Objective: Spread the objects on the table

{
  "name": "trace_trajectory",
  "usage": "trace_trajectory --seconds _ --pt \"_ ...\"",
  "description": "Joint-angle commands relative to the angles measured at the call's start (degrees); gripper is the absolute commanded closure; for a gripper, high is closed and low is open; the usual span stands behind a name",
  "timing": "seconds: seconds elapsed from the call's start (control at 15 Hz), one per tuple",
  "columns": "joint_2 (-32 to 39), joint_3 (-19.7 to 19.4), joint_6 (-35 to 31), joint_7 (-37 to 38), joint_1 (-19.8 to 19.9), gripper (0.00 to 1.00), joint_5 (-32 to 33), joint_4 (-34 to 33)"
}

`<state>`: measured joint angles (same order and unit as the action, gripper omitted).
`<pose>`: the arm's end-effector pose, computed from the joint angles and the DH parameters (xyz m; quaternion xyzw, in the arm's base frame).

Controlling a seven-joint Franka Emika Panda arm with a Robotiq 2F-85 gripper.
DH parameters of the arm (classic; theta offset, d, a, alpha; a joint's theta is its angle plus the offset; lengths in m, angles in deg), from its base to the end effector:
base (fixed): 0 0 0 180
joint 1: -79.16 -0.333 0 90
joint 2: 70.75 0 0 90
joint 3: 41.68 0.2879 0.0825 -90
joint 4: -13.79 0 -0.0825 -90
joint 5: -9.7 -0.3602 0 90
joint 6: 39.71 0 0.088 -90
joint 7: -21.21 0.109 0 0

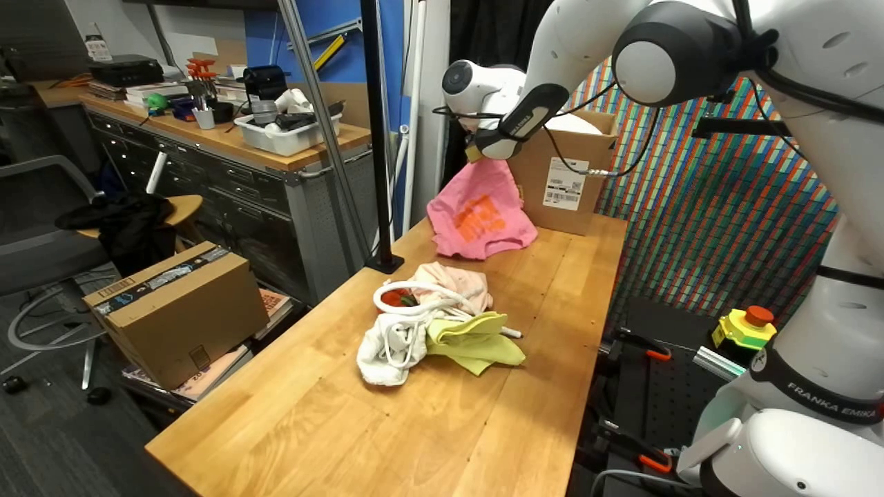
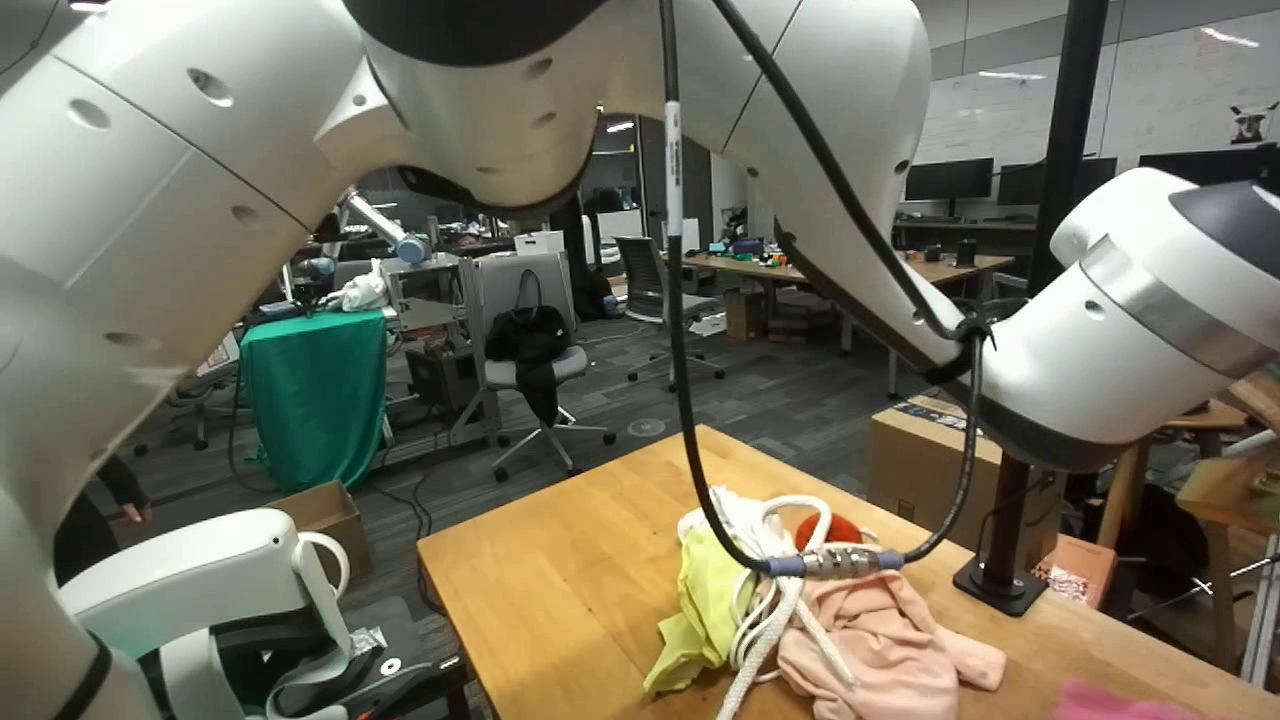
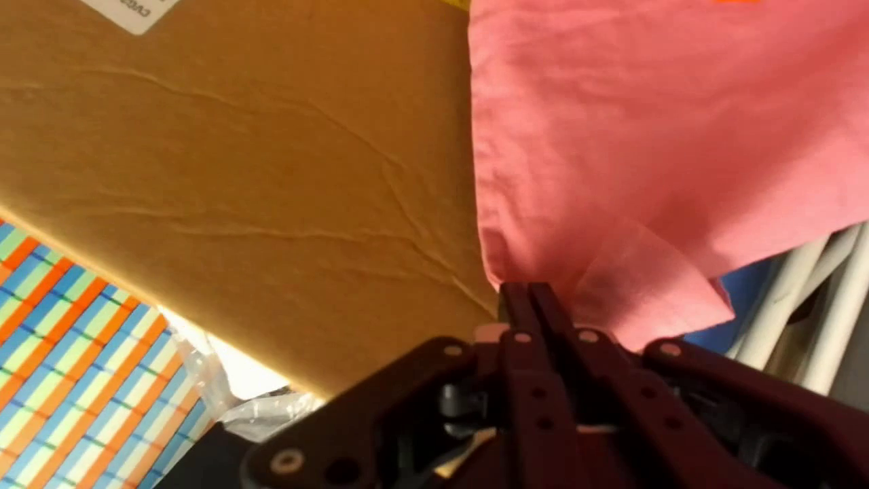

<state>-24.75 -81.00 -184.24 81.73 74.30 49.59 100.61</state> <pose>0.6318 -0.3089 0.2905 0.8049 -0.3730 0.2284 0.4010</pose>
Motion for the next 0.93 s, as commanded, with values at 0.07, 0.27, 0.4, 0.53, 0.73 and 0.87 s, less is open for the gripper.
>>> trace_trajectory --seconds 0.07,0.27,0.4,0.53,0.73,0.87 --pt "-2.14 -5.29 -2.47 15.34 -3.21 0.96 7.43 1.13" --pt "-3.39 -6.6 -2.46 25.15 -4.0 0.96 13.12 1.36" --pt "-4.75 -6.23 -1.77 30.41 -3.9 0.96 17.2 1.73" --pt "-6.37 -5.62 -0.9 36.19 -3.63 0.96 21.69 2.12" --pt "-9.14 -3.69 0.17 42.98 -2.56 0.96 27.93 3.02" --pt "-11.08 -2.02 0.67 46.55 -1.54 0.96 31.94 3.74"
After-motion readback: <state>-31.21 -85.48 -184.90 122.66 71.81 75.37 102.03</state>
